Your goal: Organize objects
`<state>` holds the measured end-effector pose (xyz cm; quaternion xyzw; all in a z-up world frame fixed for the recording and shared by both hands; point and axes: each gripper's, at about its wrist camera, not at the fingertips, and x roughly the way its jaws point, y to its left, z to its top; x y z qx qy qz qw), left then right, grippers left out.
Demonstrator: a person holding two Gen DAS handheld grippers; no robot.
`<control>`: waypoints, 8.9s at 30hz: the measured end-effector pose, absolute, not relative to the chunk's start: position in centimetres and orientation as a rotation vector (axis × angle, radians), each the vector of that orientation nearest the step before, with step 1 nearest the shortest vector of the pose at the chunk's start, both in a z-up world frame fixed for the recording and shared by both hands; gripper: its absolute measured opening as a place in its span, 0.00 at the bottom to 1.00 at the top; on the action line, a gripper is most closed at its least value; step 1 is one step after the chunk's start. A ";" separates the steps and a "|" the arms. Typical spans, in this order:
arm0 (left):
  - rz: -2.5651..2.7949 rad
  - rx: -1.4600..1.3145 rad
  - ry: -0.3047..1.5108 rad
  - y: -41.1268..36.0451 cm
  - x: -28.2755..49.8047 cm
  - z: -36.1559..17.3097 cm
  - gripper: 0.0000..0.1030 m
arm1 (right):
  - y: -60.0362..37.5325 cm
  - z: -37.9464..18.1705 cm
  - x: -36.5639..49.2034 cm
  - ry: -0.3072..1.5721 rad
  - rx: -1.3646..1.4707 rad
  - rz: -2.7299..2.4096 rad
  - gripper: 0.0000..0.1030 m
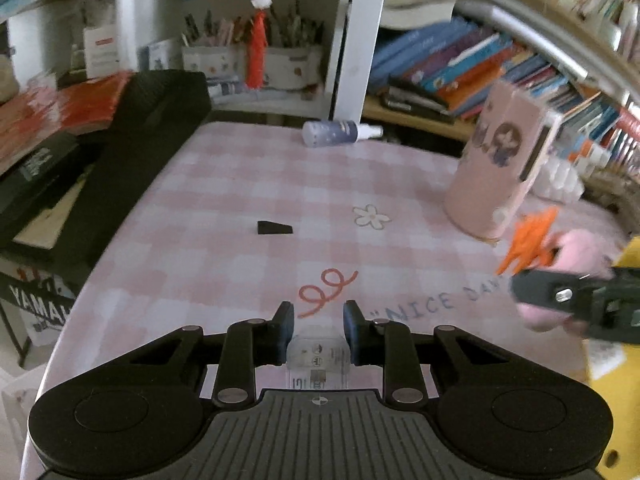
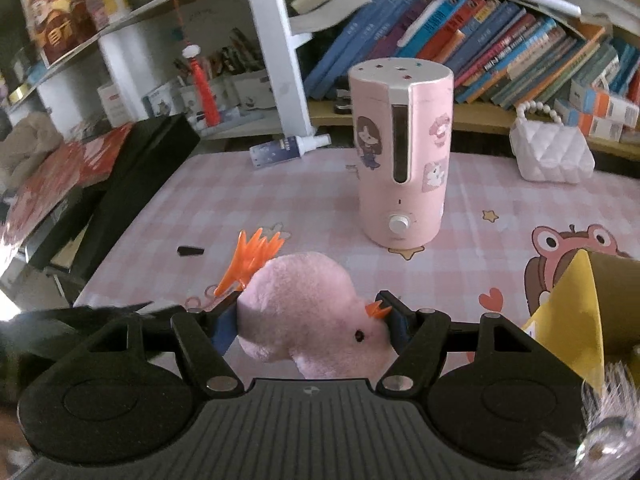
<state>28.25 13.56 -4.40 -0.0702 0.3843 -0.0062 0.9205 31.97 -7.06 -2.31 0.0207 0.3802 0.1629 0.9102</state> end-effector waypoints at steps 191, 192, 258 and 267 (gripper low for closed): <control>0.008 -0.030 0.538 -3.8 -0.1 2.7 0.99 | -22.0 1.6 1.5 0.530 0.006 -0.022 1.00; 0.009 -0.029 0.544 -3.5 -0.7 2.5 0.99 | -21.4 1.2 0.9 0.540 -0.018 -0.025 1.00; 0.096 0.036 0.670 -1.8 -6.0 0.4 1.00 | -18.9 -1.9 -5.7 0.684 -0.027 -0.089 1.00; 0.096 0.029 0.691 -1.8 -5.6 0.3 1.00 | -18.7 -1.9 -5.4 0.692 -0.033 -0.100 1.00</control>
